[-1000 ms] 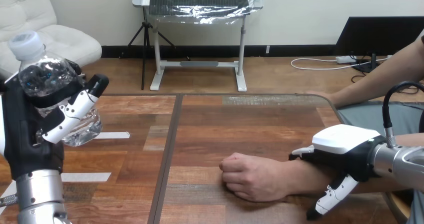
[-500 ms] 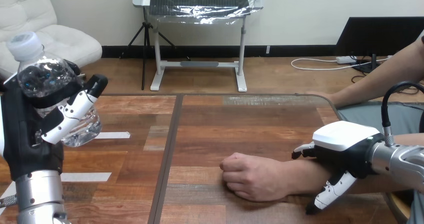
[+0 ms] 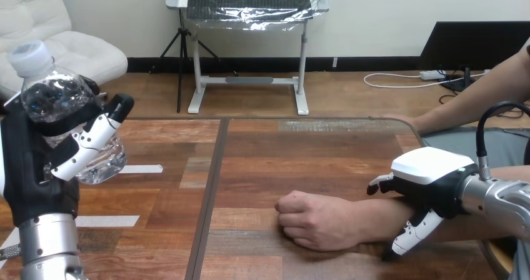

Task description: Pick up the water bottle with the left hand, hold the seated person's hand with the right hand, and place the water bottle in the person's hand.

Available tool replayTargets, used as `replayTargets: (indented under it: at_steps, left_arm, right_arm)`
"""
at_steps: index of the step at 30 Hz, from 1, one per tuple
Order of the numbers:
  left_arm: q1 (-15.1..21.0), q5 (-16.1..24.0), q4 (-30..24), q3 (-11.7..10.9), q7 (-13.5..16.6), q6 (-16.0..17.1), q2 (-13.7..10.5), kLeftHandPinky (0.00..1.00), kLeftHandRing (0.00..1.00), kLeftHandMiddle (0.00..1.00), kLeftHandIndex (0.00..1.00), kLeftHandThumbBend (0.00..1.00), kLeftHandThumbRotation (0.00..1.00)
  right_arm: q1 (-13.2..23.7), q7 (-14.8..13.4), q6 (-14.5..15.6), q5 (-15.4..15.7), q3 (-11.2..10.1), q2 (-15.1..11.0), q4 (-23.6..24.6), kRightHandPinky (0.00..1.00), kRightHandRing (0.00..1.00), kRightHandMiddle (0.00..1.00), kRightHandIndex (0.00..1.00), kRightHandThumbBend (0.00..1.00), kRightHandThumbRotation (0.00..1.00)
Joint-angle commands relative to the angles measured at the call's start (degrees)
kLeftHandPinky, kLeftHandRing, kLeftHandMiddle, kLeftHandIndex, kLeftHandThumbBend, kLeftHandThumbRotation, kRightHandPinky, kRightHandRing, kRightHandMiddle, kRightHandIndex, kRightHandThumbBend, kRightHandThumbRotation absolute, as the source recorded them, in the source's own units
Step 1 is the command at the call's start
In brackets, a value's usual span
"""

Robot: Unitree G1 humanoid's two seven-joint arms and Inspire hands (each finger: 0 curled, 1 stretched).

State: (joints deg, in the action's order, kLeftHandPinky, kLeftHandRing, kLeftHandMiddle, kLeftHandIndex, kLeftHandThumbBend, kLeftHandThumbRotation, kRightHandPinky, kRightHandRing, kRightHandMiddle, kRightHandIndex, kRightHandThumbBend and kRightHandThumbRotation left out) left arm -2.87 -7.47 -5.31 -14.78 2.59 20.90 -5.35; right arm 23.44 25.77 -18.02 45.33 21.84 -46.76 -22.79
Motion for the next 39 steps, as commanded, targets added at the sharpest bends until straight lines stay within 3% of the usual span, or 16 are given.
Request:
replayTargets:
  at_steps: [1,12,22,23,25,39]
  left_arm:
    - [2.48,-0.6,-3.4,-0.43,-0.46,1.21,-0.71,0.2,0.25,0.31,0.38,0.47,0.0]
    - [2.49,-1.66,-3.69,-0.6,-1.06,1.09,-0.91,0.2,0.26,0.31,0.38,0.47,0.0]
    - [2.36,-2.03,-4.5,-0.8,-1.01,0.53,-0.96,0.21,0.26,0.31,0.38,0.48,0.0]
    - [2.37,-2.4,-4.75,-0.87,-1.05,0.3,-0.91,0.21,0.26,0.31,0.38,0.47,0.0]
    - [2.39,-2.85,-5.04,-0.96,-1.12,0.03,-0.83,0.21,0.26,0.31,0.38,0.47,0.0]
    - [2.5,-3.05,-6.54,-1.57,-0.75,-1.63,-0.91,0.21,0.26,0.31,0.37,0.48,0.0]
  right_arm:
    - [-0.61,0.34,3.15,1.33,1.47,0.95,-5.36,0.67,0.84,0.86,0.87,1.0,0.62]
    - [0.64,1.56,4.96,1.48,2.39,1.62,-6.54,0.62,0.82,0.83,0.84,1.0,0.56]
    - [2.29,7.4,8.52,0.95,3.11,2.64,-7.73,0.59,0.81,0.83,0.82,1.0,0.5]
    - [2.64,8.9,9.65,0.67,3.19,2.95,-7.93,0.54,0.75,0.79,0.81,1.0,0.49]
    - [3.03,10.65,10.97,0.29,3.28,3.3,-8.11,0.53,0.73,0.78,0.8,1.0,0.48]
    - [3.99,15.93,14.61,-1.3,3.27,4.04,-8.64,0.48,0.66,0.73,0.76,1.0,0.41]
